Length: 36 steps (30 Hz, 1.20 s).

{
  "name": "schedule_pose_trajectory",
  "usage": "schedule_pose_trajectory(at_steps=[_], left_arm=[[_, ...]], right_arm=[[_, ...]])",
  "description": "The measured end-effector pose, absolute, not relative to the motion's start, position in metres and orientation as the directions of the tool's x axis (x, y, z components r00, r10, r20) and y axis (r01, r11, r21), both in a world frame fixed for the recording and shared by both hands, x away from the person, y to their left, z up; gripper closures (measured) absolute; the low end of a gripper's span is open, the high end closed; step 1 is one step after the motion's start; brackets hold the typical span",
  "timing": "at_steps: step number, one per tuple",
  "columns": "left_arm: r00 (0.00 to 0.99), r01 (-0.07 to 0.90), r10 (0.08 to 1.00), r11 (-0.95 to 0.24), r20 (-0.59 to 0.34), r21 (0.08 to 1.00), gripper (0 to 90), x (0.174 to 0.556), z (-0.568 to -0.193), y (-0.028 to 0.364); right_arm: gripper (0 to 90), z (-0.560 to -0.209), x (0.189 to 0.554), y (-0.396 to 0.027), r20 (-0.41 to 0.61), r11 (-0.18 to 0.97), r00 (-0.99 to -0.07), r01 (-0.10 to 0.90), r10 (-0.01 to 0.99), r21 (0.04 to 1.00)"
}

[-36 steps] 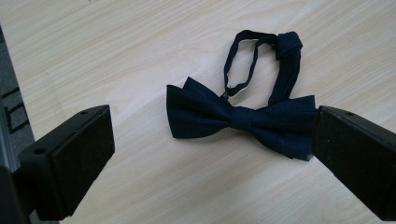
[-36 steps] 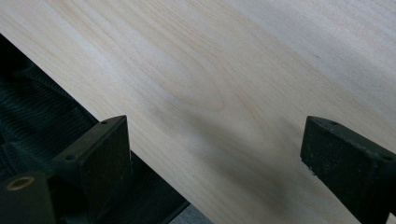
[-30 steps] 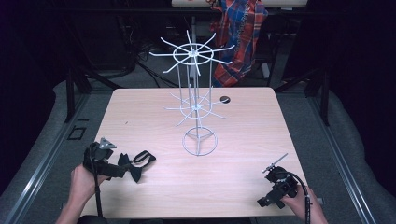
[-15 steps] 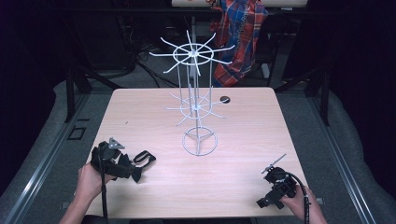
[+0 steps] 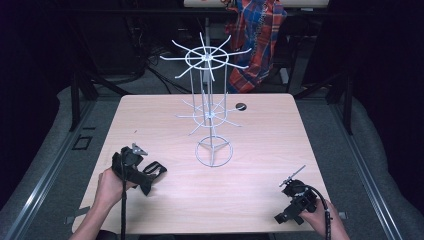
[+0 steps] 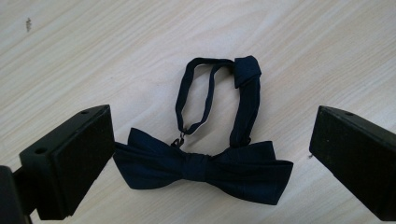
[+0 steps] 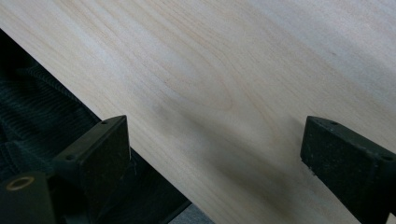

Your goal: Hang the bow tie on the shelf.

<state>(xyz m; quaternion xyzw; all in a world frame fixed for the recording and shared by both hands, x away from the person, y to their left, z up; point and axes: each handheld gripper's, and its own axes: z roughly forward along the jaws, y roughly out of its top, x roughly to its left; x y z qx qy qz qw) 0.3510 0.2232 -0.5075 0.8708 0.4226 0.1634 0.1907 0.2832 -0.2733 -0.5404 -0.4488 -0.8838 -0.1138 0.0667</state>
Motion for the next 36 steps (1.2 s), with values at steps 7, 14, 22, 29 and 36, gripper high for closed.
schedule_pose_trajectory(at_steps=[7,14,22,29,36], left_arm=[[0.587,0.689,0.803,-0.561,0.102,0.459,0.2,0.355,-0.514,0.225],[0.578,0.718,0.814,-0.545,0.067,0.432,1.8,0.363,-0.524,0.228],[0.610,0.720,0.788,-0.594,0.082,0.357,13.2,0.371,-0.537,0.218],[0.609,0.730,0.791,-0.588,0.060,0.348,26.4,0.374,-0.541,0.219],[0.599,0.740,0.799,-0.577,0.052,0.345,39.4,0.377,-0.545,0.223]], right_arm=[[7.9,-0.541,0.284,-0.273,0.228,0.575,-0.590,0.807,0.775,0.133],[8.0,-0.542,0.282,-0.271,0.226,0.570,-0.585,0.811,0.779,0.133],[8.1,-0.541,0.283,-0.272,0.218,0.597,-0.608,0.793,0.763,0.124],[8.1,-0.542,0.282,-0.270,0.224,0.583,-0.596,0.802,0.771,0.131],[8.2,-0.543,0.282,-0.269,0.243,0.574,-0.589,0.807,0.771,0.134]])
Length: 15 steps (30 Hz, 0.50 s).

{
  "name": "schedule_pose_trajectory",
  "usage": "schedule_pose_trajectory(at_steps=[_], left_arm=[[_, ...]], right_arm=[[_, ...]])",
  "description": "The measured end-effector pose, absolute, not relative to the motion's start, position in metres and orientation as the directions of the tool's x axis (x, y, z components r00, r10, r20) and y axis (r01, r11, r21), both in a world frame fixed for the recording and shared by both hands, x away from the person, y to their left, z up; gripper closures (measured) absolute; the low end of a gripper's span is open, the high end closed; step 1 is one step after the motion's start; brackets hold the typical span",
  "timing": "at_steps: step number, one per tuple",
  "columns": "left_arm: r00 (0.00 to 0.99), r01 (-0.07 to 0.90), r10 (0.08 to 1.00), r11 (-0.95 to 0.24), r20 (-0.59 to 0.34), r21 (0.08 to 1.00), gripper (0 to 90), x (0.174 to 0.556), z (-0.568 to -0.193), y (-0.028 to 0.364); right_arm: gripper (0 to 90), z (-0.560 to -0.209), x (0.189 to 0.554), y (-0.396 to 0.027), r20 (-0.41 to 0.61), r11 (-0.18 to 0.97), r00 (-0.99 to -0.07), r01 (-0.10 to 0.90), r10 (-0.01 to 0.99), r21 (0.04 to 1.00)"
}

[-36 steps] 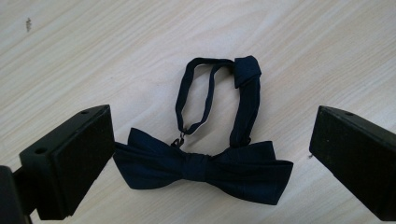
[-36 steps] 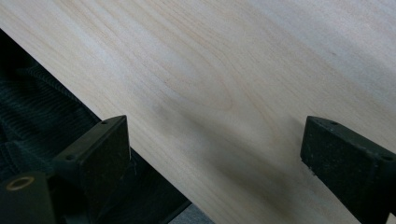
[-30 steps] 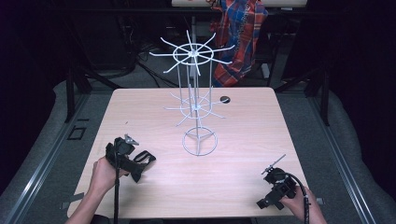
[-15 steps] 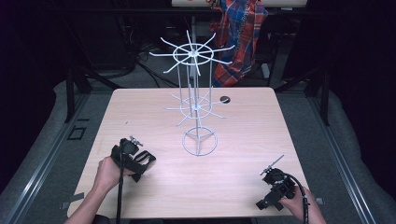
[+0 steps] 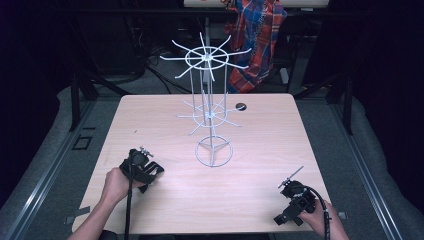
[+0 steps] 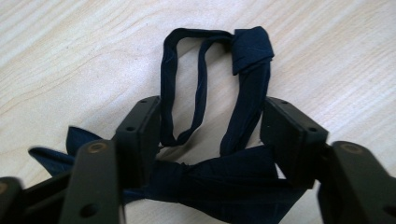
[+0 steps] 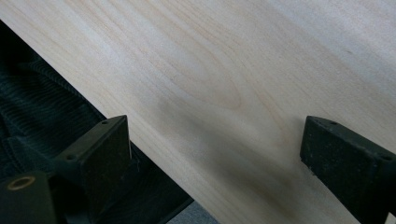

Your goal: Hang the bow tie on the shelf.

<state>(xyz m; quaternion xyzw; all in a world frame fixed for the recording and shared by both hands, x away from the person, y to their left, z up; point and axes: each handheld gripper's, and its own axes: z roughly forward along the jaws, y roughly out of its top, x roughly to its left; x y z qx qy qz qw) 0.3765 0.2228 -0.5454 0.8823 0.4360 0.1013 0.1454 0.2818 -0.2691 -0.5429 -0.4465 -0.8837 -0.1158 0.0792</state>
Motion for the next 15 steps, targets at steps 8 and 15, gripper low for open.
schedule_pose_trajectory(at_steps=[8,15], left_arm=[[0.614,0.739,0.787,-0.596,0.050,0.314,53.2,0.3810,-0.5497,0.2180],[0.634,0.725,0.772,-0.609,0.034,0.322,69.4,0.3802,-0.5495,0.2159]], right_arm=[[8.4,-0.5434,0.2813,-0.2687,0.242,0.576,-0.589,0.807,0.771,0.130],[8.5,-0.5433,0.2817,-0.2691,0.225,0.593,-0.602,0.797,0.766,0.114]])
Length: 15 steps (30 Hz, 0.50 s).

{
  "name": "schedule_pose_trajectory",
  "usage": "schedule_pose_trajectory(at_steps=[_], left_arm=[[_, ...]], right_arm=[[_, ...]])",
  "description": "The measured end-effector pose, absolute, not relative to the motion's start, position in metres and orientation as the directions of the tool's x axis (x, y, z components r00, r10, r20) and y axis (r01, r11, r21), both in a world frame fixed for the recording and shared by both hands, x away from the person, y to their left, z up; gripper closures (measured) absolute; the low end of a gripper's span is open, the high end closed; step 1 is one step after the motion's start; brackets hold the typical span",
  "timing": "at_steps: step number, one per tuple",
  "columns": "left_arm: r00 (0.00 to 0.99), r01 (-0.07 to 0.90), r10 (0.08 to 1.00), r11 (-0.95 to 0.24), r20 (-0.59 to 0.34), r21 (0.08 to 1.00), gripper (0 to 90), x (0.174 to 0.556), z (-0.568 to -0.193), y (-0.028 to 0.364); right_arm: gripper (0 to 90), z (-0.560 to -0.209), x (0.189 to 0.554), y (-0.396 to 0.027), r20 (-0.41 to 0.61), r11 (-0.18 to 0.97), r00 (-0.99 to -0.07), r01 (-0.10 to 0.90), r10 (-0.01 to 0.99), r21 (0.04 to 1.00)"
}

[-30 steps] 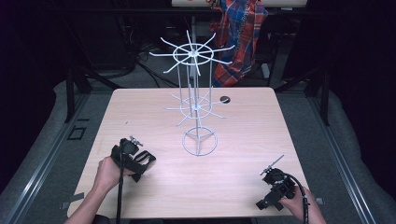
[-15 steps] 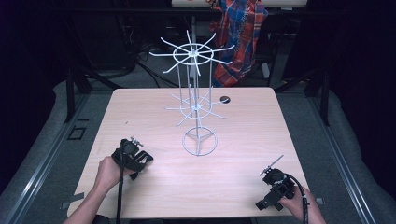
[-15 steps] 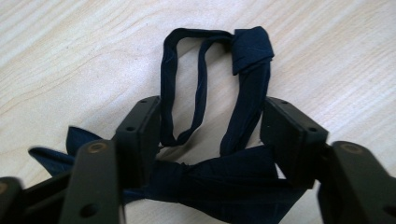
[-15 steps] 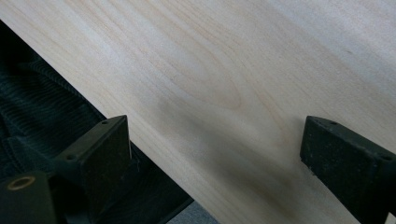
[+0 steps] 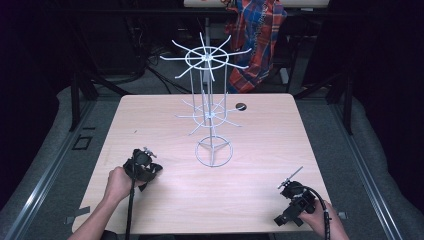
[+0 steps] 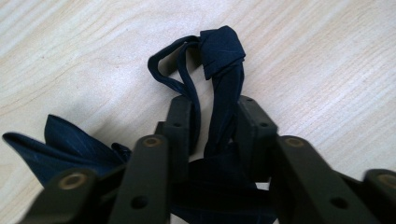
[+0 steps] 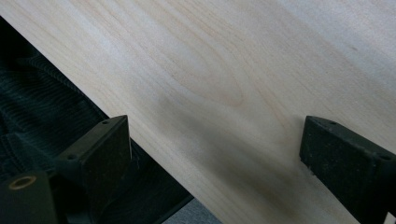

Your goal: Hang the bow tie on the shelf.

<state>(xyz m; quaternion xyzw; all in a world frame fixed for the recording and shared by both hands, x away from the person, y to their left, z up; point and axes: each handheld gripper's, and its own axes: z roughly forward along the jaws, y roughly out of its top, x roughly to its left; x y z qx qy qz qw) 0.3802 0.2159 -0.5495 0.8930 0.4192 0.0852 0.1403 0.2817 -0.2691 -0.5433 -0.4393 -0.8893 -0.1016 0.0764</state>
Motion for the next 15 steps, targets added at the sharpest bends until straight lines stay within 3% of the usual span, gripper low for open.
schedule_pose_trajectory(at_steps=[7,15], left_arm=[[0.632,0.720,0.773,-0.614,0.057,0.323,79.6,0.3797,-0.5492,0.2174],[0.640,0.705,0.765,-0.619,0.067,0.346,82.4,0.3780,-0.5423,0.2179]], right_arm=[[8.8,-0.5433,0.2814,-0.2692,0.217,0.597,-0.604,0.795,0.767,0.106],[8.8,-0.5442,0.2812,-0.2681,0.222,0.594,-0.602,0.797,0.767,0.110]])
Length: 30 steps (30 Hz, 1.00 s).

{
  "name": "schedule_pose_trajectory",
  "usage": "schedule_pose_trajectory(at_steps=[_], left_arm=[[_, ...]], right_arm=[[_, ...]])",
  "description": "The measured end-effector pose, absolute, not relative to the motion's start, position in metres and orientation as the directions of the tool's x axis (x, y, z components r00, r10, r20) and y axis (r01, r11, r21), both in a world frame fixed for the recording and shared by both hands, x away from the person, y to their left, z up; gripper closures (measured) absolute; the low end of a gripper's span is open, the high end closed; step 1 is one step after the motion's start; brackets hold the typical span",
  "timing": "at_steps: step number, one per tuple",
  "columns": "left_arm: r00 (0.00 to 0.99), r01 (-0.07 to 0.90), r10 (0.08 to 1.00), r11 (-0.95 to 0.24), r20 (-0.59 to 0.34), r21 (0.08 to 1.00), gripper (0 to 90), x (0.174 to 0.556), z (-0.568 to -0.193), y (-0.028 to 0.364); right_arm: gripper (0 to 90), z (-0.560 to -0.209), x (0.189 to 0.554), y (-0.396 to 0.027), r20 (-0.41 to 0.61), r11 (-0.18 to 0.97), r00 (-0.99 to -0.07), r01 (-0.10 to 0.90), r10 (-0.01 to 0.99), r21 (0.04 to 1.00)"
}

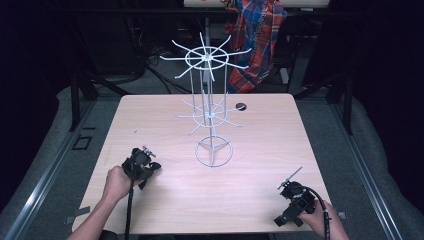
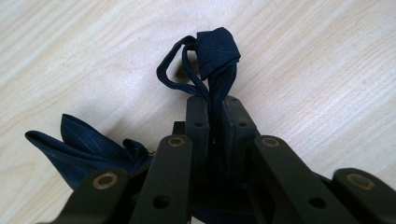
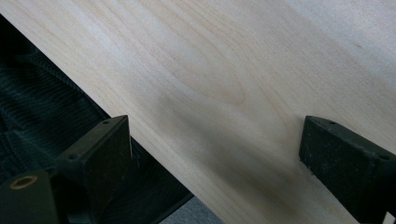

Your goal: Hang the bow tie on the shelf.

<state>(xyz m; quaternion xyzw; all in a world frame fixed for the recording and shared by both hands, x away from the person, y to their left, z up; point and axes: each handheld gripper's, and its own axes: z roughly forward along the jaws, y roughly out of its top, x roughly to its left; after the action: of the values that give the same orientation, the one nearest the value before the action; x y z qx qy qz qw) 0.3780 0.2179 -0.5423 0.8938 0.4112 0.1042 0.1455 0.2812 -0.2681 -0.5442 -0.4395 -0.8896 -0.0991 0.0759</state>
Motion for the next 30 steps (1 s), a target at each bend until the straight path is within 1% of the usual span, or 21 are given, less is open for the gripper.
schedule_pose_trajectory(at_steps=[5,8,9,17,20,25,27,30], left_arm=[[0.642,0.696,0.763,-0.619,0.072,0.363,82.6,0.378,-0.538,0.220],[0.642,0.688,0.763,-0.616,0.073,0.385,82.6,0.377,-0.534,0.221],[0.643,0.684,0.762,-0.616,0.076,0.390,82.6,0.376,-0.533,0.221],[0.648,0.649,0.756,-0.613,0.094,0.451,83.2,0.370,-0.520,0.218],[0.653,0.636,0.750,-0.618,0.104,0.462,83.2,0.369,-0.517,0.215],[0.662,0.626,0.743,-0.620,0.098,0.474,83.2,0.368,-0.513,0.212],[0.663,0.622,0.742,-0.621,0.101,0.476,83.3,0.367,-0.513,0.212],[0.666,0.612,0.739,-0.619,0.103,0.493,83.3,0.366,-0.509,0.210]], right_arm=[[8.9,-0.544,0.283,-0.270,0.220,0.609,-0.613,0.787,0.759,0.095],[8.9,-0.546,0.280,-0.269,0.247,0.563,-0.576,0.817,0.780,0.126],[8.9,-0.545,0.281,-0.269,0.244,0.577,-0.586,0.809,0.773,0.115],[8.9,-0.545,0.281,-0.269,0.244,0.581,-0.590,0.806,0.770,0.115],[8.9,-0.545,0.281,-0.269,0.245,0.573,-0.584,0.811,0.774,0.123],[8.9,-0.545,0.283,-0.270,0.234,0.588,-0.594,0.802,0.769,0.106],[8.9,-0.546,0.282,-0.270,0.252,0.577,-0.585,0.809,0.771,0.113],[8.8,-0.544,0.284,-0.271,0.222,0.600,-0.604,0.795,0.766,0.093]])
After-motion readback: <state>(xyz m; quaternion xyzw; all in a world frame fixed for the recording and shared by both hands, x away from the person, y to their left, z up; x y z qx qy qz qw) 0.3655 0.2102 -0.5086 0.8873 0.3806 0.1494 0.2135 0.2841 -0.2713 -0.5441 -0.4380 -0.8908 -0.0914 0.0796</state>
